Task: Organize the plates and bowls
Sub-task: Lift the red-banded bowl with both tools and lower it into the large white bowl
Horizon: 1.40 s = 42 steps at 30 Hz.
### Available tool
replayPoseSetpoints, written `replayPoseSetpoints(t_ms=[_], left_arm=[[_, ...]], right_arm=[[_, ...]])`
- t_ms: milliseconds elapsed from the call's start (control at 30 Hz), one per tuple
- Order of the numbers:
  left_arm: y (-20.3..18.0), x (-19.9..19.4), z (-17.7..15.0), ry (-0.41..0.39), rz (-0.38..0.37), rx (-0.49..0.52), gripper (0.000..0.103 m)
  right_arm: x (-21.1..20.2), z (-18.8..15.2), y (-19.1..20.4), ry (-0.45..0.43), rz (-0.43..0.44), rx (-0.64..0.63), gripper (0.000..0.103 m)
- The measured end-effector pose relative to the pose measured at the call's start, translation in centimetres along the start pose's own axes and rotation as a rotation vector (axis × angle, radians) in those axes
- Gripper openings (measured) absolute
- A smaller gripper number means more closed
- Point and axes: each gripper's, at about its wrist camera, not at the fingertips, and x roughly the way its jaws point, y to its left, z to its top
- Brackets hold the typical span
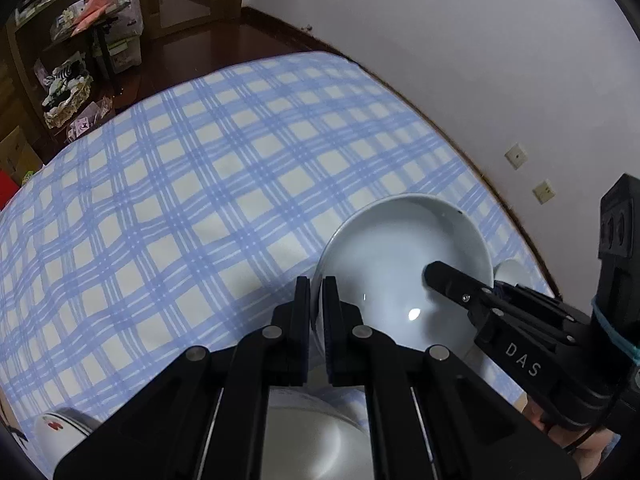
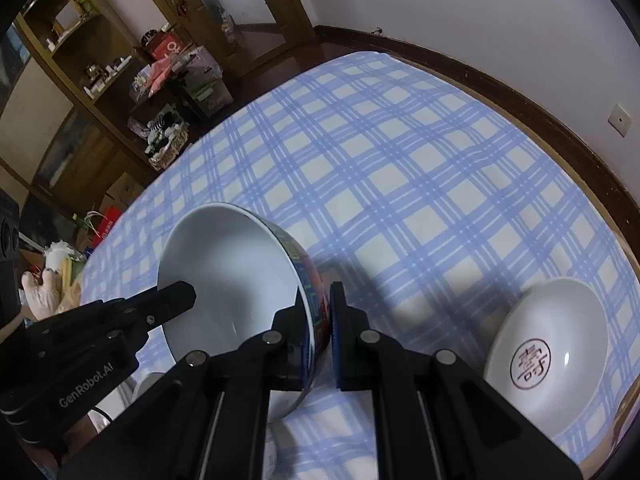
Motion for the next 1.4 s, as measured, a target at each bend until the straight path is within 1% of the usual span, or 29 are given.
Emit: replayPoseSetpoints(t_ms=[133, 300, 400, 600, 800, 967, 1133, 1267, 1400], left_arm=[[-0.1, -1.9, -0.8, -0.017, 0.006, 0.0, 0.006], [0.5, -4.0, -2.4, -0.024, 0.016, -0.026, 0.006], [1.1, -5.8, -3.8, -0.051, 0.036, -0.04, 0.006], [2.4, -7.8, -6.2, -0.044, 0.076, -0.047, 0.006], [3.6, -8.0, -8.9, -0.019, 0.079, -0.082, 0.006], [3.4, -7.8, -10.9, -0.013, 0.14, -0.068, 0.007], [4.6, -5.6, -12.5, 0.045, 0.118, -0.107, 0.008], [5.1, -4.6, -13.3, 0.069, 0.119, -0.112, 0.009], [5.7, -4.2, -13.7, 0.077, 0.125, -0.116, 0.009]], right_arm=[[-1.8, -0.4, 1.1, -0.019, -0.004, -0.029, 0.01], [-3.2, -1.5, 2.4, -0.018, 0.02, -0.034, 0.01], [-3.9, -2.4, 3.7, -0.012, 0.035, -0.059, 0.01], [-4.4, -4.9, 6.1, 0.003, 0.052, -0.096, 0.01], [-4.3, -7.3, 6.9, 0.024, 0.058, -0.101, 0.01], [-3.8, -9.3, 7.7, 0.035, 0.037, -0.137, 0.01], [-2.3, -10.3, 7.5, 0.064, 0.013, -0.136, 0.01], [-1.1, -11.1, 7.4, 0.089, 0.003, -0.131, 0.01], [-0.2, -11.4, 7.6, 0.106, 0.014, -0.133, 0.01]])
